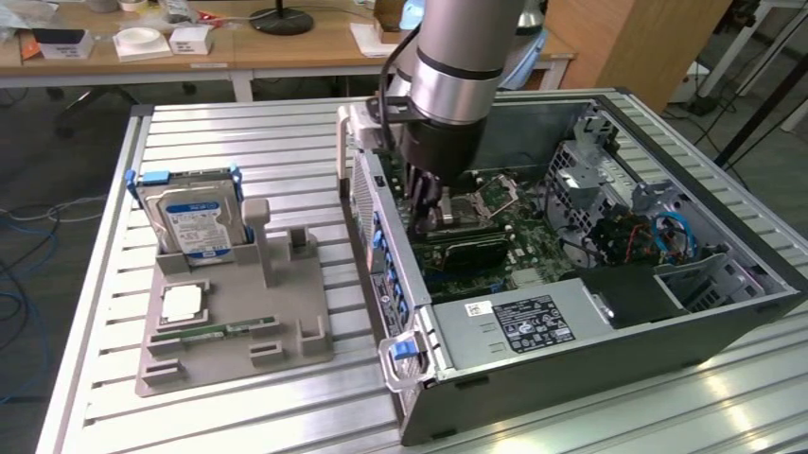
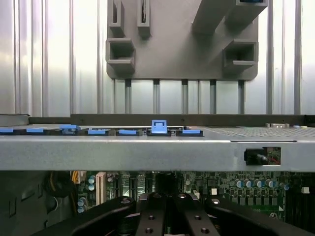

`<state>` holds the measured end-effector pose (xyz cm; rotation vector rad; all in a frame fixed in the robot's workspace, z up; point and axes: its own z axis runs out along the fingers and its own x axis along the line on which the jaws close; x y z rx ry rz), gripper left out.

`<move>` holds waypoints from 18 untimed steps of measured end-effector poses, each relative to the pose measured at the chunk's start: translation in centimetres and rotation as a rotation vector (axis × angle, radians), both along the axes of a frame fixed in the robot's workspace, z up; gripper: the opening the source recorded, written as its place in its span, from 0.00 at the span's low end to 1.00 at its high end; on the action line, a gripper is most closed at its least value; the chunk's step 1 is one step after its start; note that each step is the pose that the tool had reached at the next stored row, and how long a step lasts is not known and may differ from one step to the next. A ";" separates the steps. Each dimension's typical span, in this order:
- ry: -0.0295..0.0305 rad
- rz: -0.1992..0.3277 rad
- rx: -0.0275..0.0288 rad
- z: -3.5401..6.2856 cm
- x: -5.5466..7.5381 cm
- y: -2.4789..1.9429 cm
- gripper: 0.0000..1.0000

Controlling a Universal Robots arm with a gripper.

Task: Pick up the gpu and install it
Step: 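Press down on the gpu until it lock into place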

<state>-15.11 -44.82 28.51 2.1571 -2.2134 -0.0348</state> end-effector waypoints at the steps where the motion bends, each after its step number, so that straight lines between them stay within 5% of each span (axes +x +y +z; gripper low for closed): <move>1: 0.0028 0.000 0.0000 0.01 -0.1 0.00 0.11; 9: 0.0181 -0.001 -0.0001 0.04 -0.6 0.00 0.11; 18: 0.0227 -0.002 -0.0001 0.17 -0.9 0.00 0.11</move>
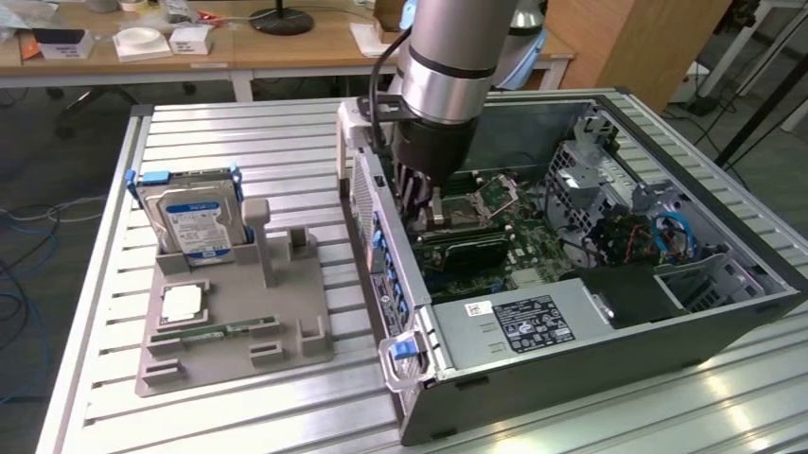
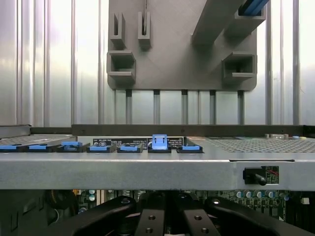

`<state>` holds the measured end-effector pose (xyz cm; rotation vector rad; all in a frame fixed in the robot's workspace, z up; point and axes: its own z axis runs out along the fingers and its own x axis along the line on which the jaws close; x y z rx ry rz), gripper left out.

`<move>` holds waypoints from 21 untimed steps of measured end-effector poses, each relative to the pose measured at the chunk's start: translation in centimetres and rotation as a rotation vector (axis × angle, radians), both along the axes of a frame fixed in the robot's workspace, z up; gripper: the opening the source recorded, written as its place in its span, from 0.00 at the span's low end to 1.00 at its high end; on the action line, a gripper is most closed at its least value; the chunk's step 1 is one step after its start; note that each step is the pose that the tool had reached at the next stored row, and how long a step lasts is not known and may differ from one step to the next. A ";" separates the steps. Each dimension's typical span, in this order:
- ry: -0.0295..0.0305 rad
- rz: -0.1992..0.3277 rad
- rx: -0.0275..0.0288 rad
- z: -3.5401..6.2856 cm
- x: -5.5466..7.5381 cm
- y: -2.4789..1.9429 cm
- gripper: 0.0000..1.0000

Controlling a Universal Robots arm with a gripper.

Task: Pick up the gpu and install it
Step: 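Press down on the gpu until it lock into place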

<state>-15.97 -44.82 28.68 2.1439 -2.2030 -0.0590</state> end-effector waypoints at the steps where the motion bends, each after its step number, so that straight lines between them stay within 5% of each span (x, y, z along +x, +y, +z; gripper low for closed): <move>1: 0.0002 0.000 -0.0002 0.05 0.0 0.00 0.11; 21: 0.0115 0.000 -0.0006 1.25 0.0 0.00 0.11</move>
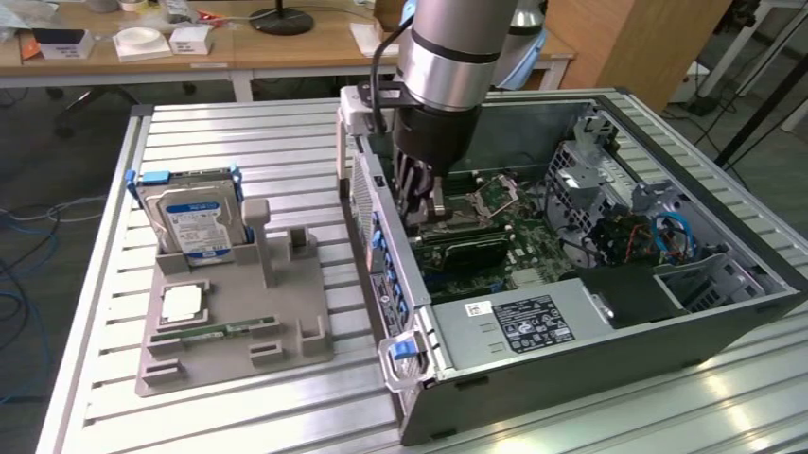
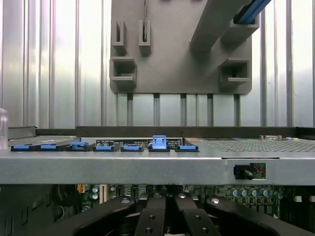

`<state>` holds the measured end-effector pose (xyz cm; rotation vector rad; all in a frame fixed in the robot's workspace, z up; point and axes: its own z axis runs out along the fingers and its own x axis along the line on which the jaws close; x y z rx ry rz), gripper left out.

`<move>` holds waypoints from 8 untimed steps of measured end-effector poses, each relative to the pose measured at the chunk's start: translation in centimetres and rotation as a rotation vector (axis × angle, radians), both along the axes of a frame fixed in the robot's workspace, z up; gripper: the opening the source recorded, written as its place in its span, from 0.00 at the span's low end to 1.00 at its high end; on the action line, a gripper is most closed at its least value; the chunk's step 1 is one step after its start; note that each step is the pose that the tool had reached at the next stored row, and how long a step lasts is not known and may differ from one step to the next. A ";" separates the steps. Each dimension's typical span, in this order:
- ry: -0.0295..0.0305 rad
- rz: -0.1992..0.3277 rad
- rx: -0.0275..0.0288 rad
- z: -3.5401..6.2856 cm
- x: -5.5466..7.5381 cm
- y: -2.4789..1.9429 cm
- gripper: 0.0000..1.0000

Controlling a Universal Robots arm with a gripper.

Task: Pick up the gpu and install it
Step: 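Press down on the gpu until it lock into place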

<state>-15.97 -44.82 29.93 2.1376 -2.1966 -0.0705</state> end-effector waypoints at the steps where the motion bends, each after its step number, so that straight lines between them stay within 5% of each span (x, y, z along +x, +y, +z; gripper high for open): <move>1: 0.0006 0.000 0.0002 0.04 0.0 0.00 0.11; 8: 0.0007 0.000 0.0002 0.05 0.0 0.00 0.11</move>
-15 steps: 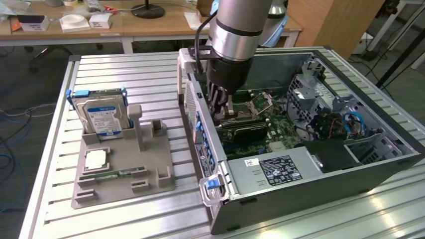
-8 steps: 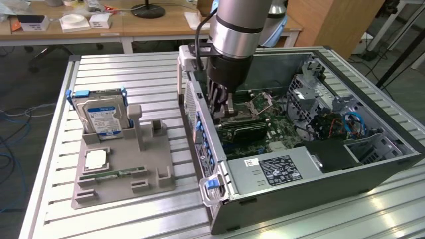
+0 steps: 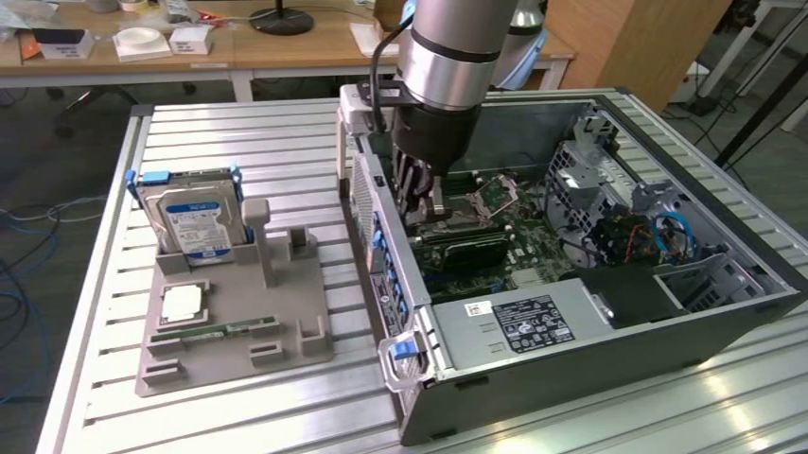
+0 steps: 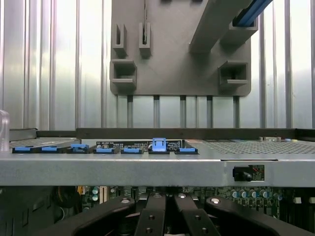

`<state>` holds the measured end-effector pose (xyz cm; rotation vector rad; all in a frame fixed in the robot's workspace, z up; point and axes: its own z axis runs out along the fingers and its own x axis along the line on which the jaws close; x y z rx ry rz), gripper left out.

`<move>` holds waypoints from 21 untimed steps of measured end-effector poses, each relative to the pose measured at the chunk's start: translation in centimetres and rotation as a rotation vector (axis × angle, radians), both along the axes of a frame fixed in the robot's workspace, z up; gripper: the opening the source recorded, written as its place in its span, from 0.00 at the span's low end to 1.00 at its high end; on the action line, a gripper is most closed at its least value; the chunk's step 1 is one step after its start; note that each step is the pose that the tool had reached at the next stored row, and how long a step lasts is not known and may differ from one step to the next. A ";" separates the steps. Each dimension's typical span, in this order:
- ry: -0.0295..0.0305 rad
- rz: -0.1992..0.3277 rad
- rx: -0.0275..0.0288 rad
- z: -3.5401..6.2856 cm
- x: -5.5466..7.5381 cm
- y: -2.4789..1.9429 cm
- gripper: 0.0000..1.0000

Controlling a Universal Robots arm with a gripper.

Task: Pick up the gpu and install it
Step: 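Press down on the gpu until it lock into place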

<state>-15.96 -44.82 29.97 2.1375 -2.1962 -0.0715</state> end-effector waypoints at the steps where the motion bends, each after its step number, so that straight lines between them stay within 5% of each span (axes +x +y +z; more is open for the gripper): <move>1: 0.0001 0.000 -0.0001 -0.01 0.0 0.00 0.11; 21: -0.0016 0.000 0.0015 0.11 0.1 0.00 0.11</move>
